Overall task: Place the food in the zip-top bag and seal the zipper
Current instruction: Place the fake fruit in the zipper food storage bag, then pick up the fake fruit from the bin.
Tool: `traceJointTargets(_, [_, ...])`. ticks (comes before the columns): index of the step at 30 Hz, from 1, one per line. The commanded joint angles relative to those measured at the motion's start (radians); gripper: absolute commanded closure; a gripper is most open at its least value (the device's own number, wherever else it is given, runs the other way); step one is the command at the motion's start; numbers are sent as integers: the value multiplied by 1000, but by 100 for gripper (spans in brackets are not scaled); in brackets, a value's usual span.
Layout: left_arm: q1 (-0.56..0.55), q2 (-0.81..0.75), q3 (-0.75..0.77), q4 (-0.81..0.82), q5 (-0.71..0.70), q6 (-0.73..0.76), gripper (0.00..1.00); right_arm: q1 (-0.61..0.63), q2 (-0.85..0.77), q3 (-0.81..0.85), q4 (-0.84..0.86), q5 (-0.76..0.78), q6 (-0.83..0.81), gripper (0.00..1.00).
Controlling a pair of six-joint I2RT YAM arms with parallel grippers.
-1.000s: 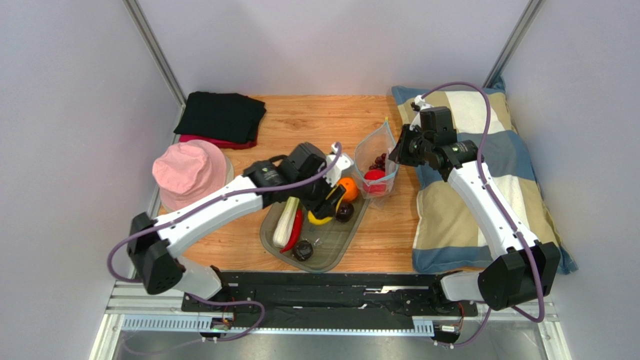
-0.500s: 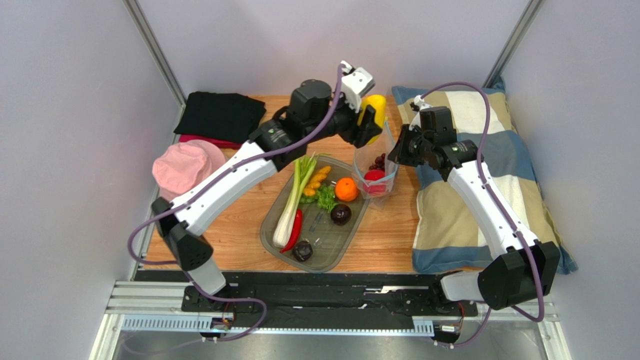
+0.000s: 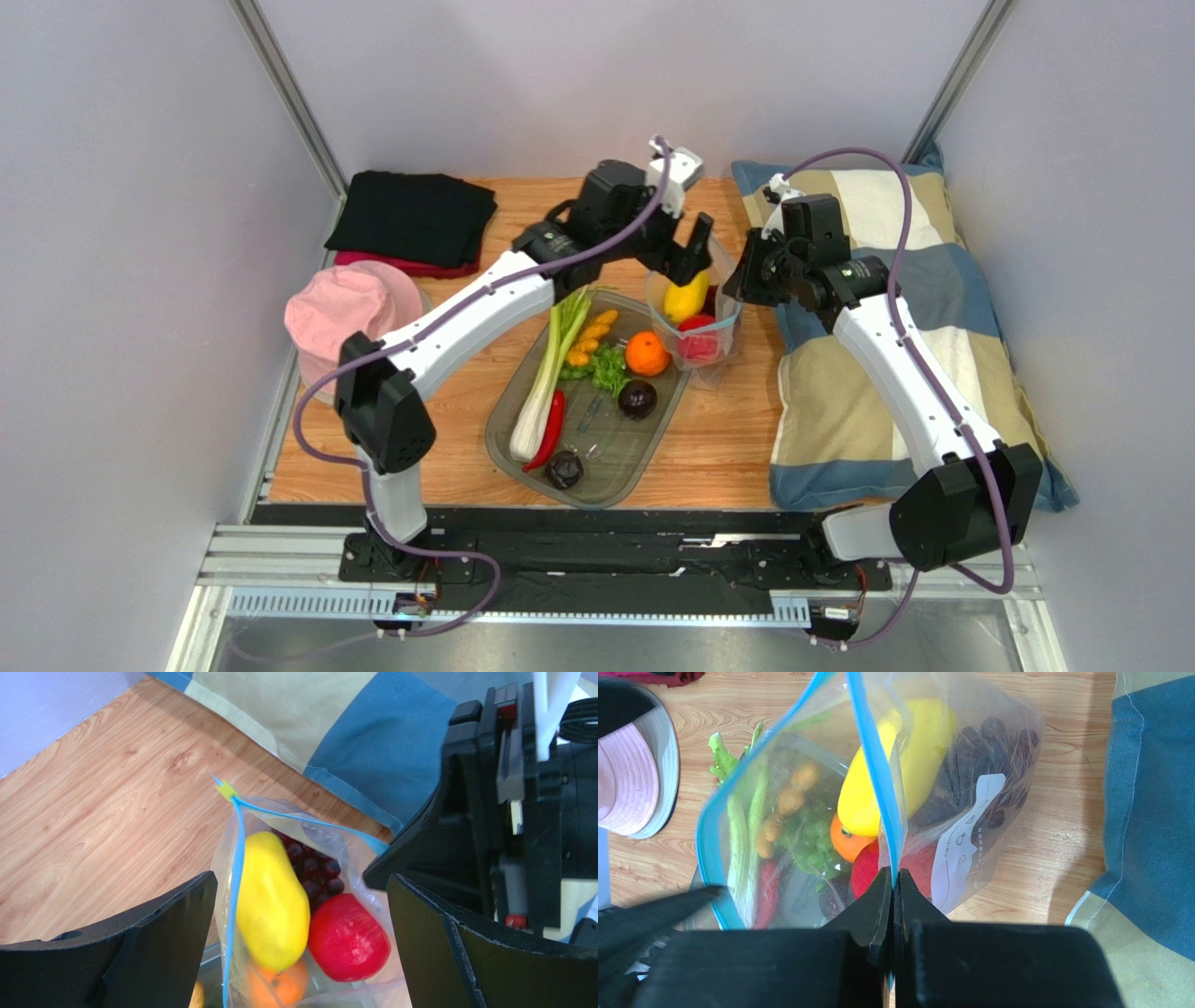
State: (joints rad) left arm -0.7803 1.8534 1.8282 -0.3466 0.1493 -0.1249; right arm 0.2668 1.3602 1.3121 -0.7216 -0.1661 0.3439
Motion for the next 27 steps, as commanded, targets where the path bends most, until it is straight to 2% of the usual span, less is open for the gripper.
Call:
traceJointTargets(1, [87, -238, -185, 29, 125, 85, 1, -5, 4, 45, 31, -1, -19, 100])
traceJointTargets(2, [108, -270, -313, 52, 187, 121, 1, -5, 4, 45, 33, -3, -20, 100])
traceJointTargets(5, [116, -362, -543, 153, 235, 269, 1, -6, 10, 49, 33, -7, -19, 100])
traceJointTargets(8, [116, -387, -711, 296, 275, 388, 2, -8, 14, 52, 34, -6, -22, 100])
traceJointTargets(10, [116, -355, -754, 372, 317, 444, 4, -9, 23, 52, 36, -3, -25, 100])
traceJointTargets(19, [116, -111, -661, 431, 377, 603, 5, -18, 37, 67, 40, 2, -28, 100])
traceJointTargets(23, [116, -45, -609, 388, 468, 662, 1, -21, 40, 67, 37, 4, -26, 100])
traceJointTargets(27, [104, 16, -584, 362, 483, 714, 1, -24, 37, 70, 34, 8, -26, 100])
